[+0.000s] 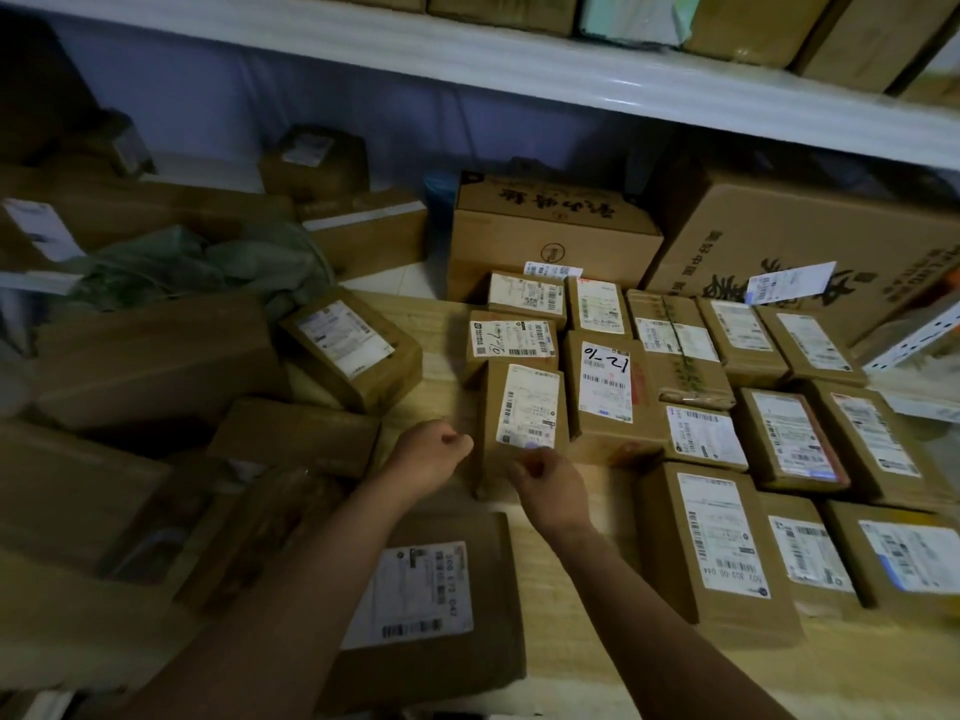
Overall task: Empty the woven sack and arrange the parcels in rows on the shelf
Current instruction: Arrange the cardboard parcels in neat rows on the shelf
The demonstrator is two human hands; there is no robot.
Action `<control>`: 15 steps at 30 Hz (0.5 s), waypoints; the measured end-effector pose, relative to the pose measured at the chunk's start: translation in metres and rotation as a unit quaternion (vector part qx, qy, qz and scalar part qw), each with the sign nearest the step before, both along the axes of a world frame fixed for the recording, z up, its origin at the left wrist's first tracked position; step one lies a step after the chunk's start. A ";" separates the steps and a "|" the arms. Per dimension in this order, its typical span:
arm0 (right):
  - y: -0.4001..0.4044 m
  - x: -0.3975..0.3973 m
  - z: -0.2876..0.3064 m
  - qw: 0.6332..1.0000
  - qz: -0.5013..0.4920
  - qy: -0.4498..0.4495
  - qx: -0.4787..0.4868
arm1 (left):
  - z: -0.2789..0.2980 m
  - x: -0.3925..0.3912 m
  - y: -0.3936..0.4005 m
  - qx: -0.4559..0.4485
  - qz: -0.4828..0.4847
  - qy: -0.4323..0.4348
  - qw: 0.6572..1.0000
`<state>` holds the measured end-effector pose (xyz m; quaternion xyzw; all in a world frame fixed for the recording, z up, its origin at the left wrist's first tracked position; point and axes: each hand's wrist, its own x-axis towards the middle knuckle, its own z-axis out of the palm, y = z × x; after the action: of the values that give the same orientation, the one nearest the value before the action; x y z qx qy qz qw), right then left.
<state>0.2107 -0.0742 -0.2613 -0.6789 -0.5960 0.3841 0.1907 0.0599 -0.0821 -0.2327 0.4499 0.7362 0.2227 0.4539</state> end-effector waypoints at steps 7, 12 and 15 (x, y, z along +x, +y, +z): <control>-0.022 -0.009 0.000 0.981 0.190 -0.025 -0.037 | 0.017 -0.014 -0.045 0.060 0.030 0.029 0.997; -0.043 -0.008 -0.005 0.950 0.298 -0.091 -0.019 | 0.020 -0.005 -0.082 0.090 0.090 0.074 0.989; -0.052 0.005 -0.008 0.941 0.312 -0.131 0.002 | 0.014 0.008 -0.103 0.111 0.133 0.099 0.980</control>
<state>0.2153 -0.1260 -0.2692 -0.5031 -0.7982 0.3307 -0.0167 0.0682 -0.1848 -0.2184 0.4156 0.8015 0.3158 0.2918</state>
